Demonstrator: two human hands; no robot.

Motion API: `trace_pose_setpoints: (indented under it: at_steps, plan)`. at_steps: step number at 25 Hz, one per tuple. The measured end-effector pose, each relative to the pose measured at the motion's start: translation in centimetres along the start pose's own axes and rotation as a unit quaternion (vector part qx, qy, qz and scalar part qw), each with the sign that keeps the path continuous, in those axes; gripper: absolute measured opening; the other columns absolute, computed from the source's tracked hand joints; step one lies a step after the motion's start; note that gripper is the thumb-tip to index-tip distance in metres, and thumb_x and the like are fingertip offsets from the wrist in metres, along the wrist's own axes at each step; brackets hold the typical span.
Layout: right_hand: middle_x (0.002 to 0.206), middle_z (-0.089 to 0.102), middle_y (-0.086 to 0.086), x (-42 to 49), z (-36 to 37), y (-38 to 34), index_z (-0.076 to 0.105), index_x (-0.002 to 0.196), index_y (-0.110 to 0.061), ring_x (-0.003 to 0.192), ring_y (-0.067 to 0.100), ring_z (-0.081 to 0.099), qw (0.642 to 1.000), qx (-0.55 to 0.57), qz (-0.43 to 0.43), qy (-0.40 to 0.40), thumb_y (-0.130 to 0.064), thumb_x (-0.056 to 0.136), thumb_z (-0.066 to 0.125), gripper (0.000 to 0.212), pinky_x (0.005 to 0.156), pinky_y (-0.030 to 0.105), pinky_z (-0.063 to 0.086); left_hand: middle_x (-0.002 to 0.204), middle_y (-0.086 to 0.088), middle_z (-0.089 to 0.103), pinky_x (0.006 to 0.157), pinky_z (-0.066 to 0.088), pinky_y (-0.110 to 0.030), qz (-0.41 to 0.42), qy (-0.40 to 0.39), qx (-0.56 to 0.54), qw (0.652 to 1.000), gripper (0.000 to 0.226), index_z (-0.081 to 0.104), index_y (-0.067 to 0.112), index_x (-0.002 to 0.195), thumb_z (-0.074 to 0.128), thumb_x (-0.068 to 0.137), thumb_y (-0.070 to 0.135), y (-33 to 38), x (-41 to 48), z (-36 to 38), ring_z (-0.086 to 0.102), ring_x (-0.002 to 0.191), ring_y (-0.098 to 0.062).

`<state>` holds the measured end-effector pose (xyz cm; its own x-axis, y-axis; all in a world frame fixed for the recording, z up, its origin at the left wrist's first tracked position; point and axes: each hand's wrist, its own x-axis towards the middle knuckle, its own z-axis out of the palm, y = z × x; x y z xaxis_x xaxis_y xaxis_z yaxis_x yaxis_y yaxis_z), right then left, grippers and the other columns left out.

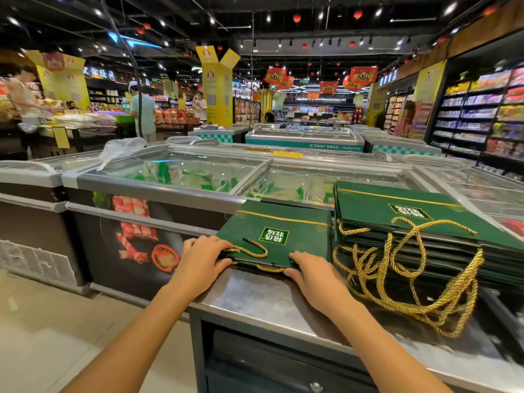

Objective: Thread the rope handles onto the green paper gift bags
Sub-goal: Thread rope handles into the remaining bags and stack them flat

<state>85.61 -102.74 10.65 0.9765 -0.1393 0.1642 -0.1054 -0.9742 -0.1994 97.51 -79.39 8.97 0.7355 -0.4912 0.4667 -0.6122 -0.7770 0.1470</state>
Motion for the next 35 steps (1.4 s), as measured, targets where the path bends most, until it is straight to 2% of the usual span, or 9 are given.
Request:
trace_pose_setpoints:
  at_steps: [6,9,14,19,23,27,29,32,35]
  plan:
    - [0.139,0.062,-0.010,-5.1,-0.7,0.7,0.055,0.141,-0.029,0.127,0.016,0.057,0.994,0.027,-0.062,0.084,-0.051,0.103,0.046,0.045,0.099,0.036,0.049,0.100,0.007,0.072,0.074,0.048,-0.038,0.092,0.094,0.010,0.991,0.019,0.075,0.025,0.106,0.069,0.091,0.035,-0.1,-4.0,-1.9,0.063,0.086,-0.021]
    - [0.135,0.064,-0.015,-8.0,-0.8,1.2,0.062,0.137,-0.031,0.126,0.009,0.059,0.988,0.073,-0.087,0.104,-0.062,0.093,0.054,0.055,0.105,0.032,0.049,0.102,0.009,0.069,0.078,0.047,-0.035,0.104,0.128,-0.024,0.986,0.035,0.075,0.023,0.108,0.049,0.094,0.043,0.8,-7.7,-3.1,0.060,0.093,-0.017]
    - [0.115,0.068,-0.025,-11.4,-1.1,2.7,0.071,0.120,-0.033,0.109,-0.004,0.062,0.967,0.214,-0.116,0.076,-0.067,0.073,0.070,0.058,0.093,0.014,0.049,0.107,0.010,0.066,0.081,0.044,-0.035,0.085,0.116,-0.049,0.988,0.035,0.073,0.022,0.111,0.050,0.095,0.043,2.5,-12.9,-3.8,0.057,0.098,-0.015]
    - [0.108,0.069,-0.023,-11.5,-0.4,3.7,0.072,0.116,-0.034,0.106,0.000,0.064,0.947,0.300,-0.096,0.065,-0.059,0.071,0.078,0.052,0.089,0.013,0.048,0.105,0.019,0.060,0.084,0.045,-0.040,0.051,0.062,-0.097,0.992,0.029,0.065,0.030,0.112,0.053,0.090,0.044,4.7,-13.9,-4.3,0.055,0.100,-0.010]
    - [0.110,0.070,-0.021,-11.3,-0.3,3.9,0.072,0.116,-0.036,0.107,-0.002,0.062,0.943,0.315,-0.084,0.060,-0.057,0.071,0.079,0.051,0.089,0.010,0.045,0.100,0.016,0.063,0.085,0.039,-0.037,0.014,0.083,-0.104,0.991,0.036,0.066,0.029,0.105,0.045,0.091,0.055,7.1,-11.1,-5.3,0.055,0.099,-0.012]
    - [0.108,0.070,-0.021,-11.4,-0.3,3.7,0.073,0.114,-0.032,0.106,-0.003,0.062,0.942,0.320,-0.079,0.064,-0.050,0.073,0.082,0.045,0.088,0.008,0.044,0.087,0.008,0.064,0.082,0.044,-0.040,-0.105,-0.059,0.017,0.993,0.069,0.064,0.026,0.083,0.028,0.085,0.085,10.8,-6.4,-4.9,0.058,0.089,-0.021]
    - [0.108,0.070,-0.021,-11.4,-0.4,3.7,0.074,0.113,-0.032,0.106,-0.004,0.062,0.943,0.316,-0.077,0.067,-0.046,0.075,0.084,0.042,0.087,0.007,0.043,0.095,0.000,0.063,0.082,0.043,-0.041,-0.145,-0.131,0.060,0.979,0.075,0.056,0.020,0.084,0.030,0.081,0.090,12.6,-4.7,-4.2,0.057,0.095,-0.027]
    - [0.108,0.070,-0.023,-11.4,-0.4,3.6,0.074,0.114,-0.031,0.105,-0.008,0.060,0.943,0.320,-0.063,0.069,-0.039,0.079,0.083,0.037,0.086,0.005,0.042,0.116,-0.001,0.057,0.094,0.041,-0.044,-0.124,-0.135,0.032,0.982,0.057,0.059,0.023,0.114,0.049,0.088,0.073,13.9,-4.2,-2.8,0.050,0.116,-0.027]
    - [0.111,0.069,-0.023,-10.9,0.0,3.8,0.070,0.122,-0.029,0.108,-0.008,0.059,0.941,0.321,-0.053,0.095,-0.033,0.086,0.078,0.037,0.092,0.009,0.045,0.099,0.008,0.060,0.091,0.048,-0.040,-0.048,-0.116,-0.125,0.984,0.015,0.070,0.031,0.107,0.061,0.097,0.037,13.6,-4.5,-2.1,0.054,0.103,-0.018]
